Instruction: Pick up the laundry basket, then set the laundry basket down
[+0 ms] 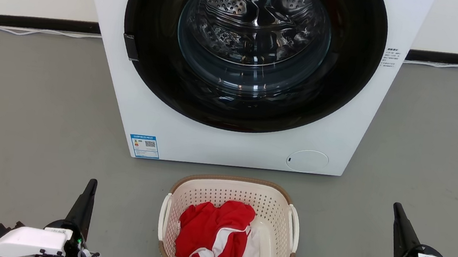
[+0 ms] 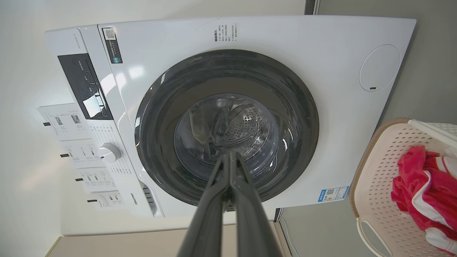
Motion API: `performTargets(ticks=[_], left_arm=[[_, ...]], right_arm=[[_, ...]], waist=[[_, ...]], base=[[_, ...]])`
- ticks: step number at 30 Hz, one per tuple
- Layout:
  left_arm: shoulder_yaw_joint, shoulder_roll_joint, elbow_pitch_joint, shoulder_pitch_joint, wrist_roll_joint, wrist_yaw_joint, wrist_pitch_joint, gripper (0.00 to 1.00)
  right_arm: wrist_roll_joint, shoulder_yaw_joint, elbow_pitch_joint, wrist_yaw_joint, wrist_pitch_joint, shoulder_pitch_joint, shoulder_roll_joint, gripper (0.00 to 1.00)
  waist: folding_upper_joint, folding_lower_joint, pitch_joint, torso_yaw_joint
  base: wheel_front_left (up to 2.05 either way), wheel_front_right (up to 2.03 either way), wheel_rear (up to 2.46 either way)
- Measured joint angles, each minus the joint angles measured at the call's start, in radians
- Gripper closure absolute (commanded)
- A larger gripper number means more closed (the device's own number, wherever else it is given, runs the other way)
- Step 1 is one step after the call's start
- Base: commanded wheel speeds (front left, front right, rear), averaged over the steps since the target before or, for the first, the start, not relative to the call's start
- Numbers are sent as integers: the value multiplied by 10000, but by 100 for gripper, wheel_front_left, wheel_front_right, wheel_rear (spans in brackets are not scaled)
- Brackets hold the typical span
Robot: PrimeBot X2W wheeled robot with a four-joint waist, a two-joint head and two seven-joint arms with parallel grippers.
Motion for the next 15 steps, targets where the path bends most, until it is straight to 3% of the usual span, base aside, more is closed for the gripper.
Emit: performTargets(ticks=[15], left_arm=[[0, 0, 0, 0, 0, 0, 0, 100]], right_arm=[[0, 0, 0, 0, 0, 0, 0, 100]], waist=[[0, 0, 0, 0]], base=[[0, 0, 0]])
